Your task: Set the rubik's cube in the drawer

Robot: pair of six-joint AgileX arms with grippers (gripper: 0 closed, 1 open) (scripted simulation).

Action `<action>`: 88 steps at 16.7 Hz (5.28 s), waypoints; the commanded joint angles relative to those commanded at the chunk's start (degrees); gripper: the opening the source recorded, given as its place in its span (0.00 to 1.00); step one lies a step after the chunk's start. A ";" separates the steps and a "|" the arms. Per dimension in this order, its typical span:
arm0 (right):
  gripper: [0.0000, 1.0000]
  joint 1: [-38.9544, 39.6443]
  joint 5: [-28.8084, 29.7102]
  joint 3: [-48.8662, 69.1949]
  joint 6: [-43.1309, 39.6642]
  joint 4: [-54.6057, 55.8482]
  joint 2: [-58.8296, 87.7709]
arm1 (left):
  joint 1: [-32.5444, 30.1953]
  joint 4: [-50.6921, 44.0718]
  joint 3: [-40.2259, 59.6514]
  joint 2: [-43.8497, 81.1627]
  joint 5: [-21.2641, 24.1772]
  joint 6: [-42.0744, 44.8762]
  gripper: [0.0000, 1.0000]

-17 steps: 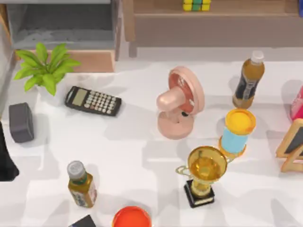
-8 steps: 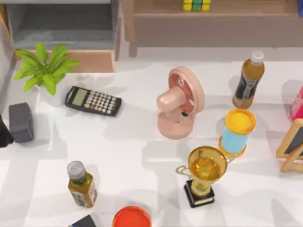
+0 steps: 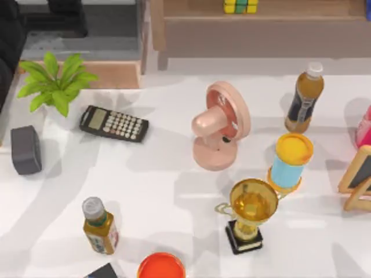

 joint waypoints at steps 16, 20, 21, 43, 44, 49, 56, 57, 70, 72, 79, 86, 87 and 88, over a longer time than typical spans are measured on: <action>1.00 0.00 0.00 0.00 0.00 0.00 0.00 | -24.64 23.43 49.34 72.17 -23.15 0.46 1.00; 1.00 0.00 0.00 0.00 0.00 0.00 0.00 | -25.12 24.02 50.56 73.89 -23.76 0.47 1.00; 1.00 0.00 0.00 0.00 0.00 0.00 0.00 | -25.12 24.02 50.56 73.89 -23.76 0.47 1.00; 1.00 0.00 0.00 0.00 0.00 0.00 0.00 | -20.78 14.86 69.14 83.50 -19.32 0.25 0.77; 1.00 0.00 0.00 0.00 0.00 0.00 0.00 | -20.78 14.86 69.14 83.50 -19.32 0.25 0.70; 1.00 0.00 0.00 0.00 0.00 0.00 0.00 | -20.78 14.86 69.14 83.50 -19.32 0.25 0.32; 1.00 0.00 0.00 0.00 0.00 0.00 0.00 | -20.78 14.86 69.14 83.50 -19.32 0.25 0.00; 1.00 0.00 0.00 0.00 0.00 0.00 0.00 | -20.78 14.86 69.14 83.50 -19.32 0.25 0.00; 1.00 0.00 0.00 0.00 0.00 0.00 0.00 | -22.33 15.19 63.58 77.99 -20.74 0.46 0.00; 1.00 0.00 0.00 0.00 0.00 0.00 0.00 | -22.40 15.17 63.41 77.90 -20.77 0.45 0.00; 1.00 0.00 0.00 0.00 0.00 0.00 0.00 | -22.47 9.75 64.93 76.11 -18.55 -0.13 0.00; 1.00 0.00 0.00 0.00 0.00 0.00 0.00 | -22.85 -22.00 70.12 68.48 -7.92 -2.22 0.00; 1.00 0.00 0.00 0.00 0.00 0.00 0.00 | -22.51 -28.21 71.14 67.28 -6.03 -2.39 0.00; 1.00 0.00 0.00 0.00 0.00 0.00 0.00 | -21.96 -34.70 72.27 66.13 -4.11 -2.46 0.00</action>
